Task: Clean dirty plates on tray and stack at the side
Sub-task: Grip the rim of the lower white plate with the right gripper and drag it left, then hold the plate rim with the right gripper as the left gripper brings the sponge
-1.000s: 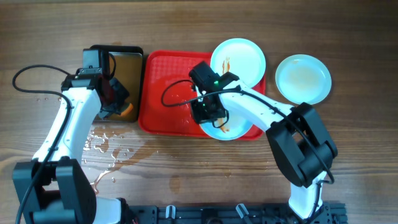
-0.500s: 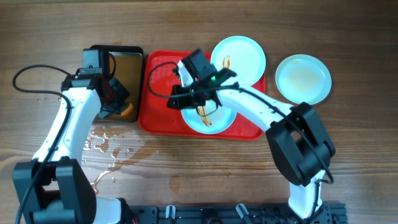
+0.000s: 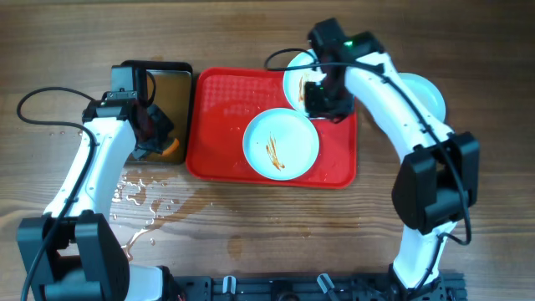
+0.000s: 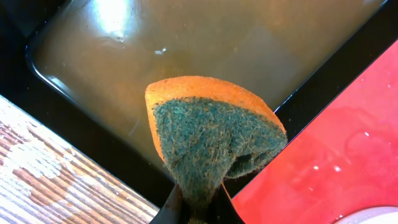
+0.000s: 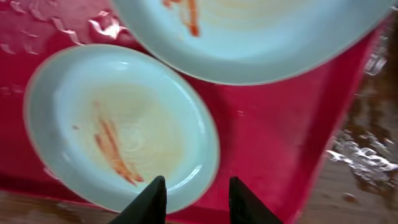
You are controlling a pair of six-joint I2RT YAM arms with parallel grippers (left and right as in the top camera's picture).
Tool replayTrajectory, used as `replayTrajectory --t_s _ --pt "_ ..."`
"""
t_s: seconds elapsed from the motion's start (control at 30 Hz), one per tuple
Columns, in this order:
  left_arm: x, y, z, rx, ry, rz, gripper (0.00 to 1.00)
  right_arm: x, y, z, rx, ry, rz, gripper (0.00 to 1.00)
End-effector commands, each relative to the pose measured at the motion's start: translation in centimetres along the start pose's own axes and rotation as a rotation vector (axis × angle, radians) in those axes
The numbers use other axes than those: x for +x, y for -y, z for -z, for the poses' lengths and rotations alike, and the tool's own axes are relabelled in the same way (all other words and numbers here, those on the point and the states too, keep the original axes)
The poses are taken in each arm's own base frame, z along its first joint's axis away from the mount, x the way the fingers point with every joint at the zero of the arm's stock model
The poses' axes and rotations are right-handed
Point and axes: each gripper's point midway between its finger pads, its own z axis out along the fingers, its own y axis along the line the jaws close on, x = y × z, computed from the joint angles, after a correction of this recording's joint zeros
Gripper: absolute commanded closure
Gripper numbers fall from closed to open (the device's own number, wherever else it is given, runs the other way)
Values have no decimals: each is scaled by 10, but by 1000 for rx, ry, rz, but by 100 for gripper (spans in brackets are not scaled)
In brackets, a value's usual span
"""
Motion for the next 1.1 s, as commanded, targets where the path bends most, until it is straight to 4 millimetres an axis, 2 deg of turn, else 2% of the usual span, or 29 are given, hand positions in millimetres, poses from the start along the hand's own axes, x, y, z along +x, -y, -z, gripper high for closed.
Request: replayTrajectory --t_s 0.0,0.1,0.23,0.37,0.5,0.73,0.83,0.93,1.0,1.07 --pt "0 -1 -3 1 -4 -4 96 12 26 -17 88 -52 25 67" --pt "0 -1 -3 0 -5 -4 96 21 31 -37 88 -76 32 66" --pt "0 -1 -3 0 -5 -4 96 31 22 -66 7 -90 32 66" --pt "0 -1 -3 -1 -6 -5 96 35 21 -82 -16 -86 35 65" --pt "0 -1 -3 0 -6 -5 96 35 -1 -84 -149 -85 102 65" --pt "1 -1 -3 -2 -7 -5 96 27 -6 -84 -170 -54 82 65" --pt "1 -2 -3 -3 -8 -5 96 27 -1 -85 -146 -52 78 65" --pt "1 -2 -3 -5 -10 -5 96 27 1 -87 -135 -53 50 71" --pt "1 -2 -3 -4 -11 -5 96 34 2 -92 -134 -71 12 79" --pt "2 -2 -3 -4 -11 -5 96 40 3 -99 -134 -82 4 82"
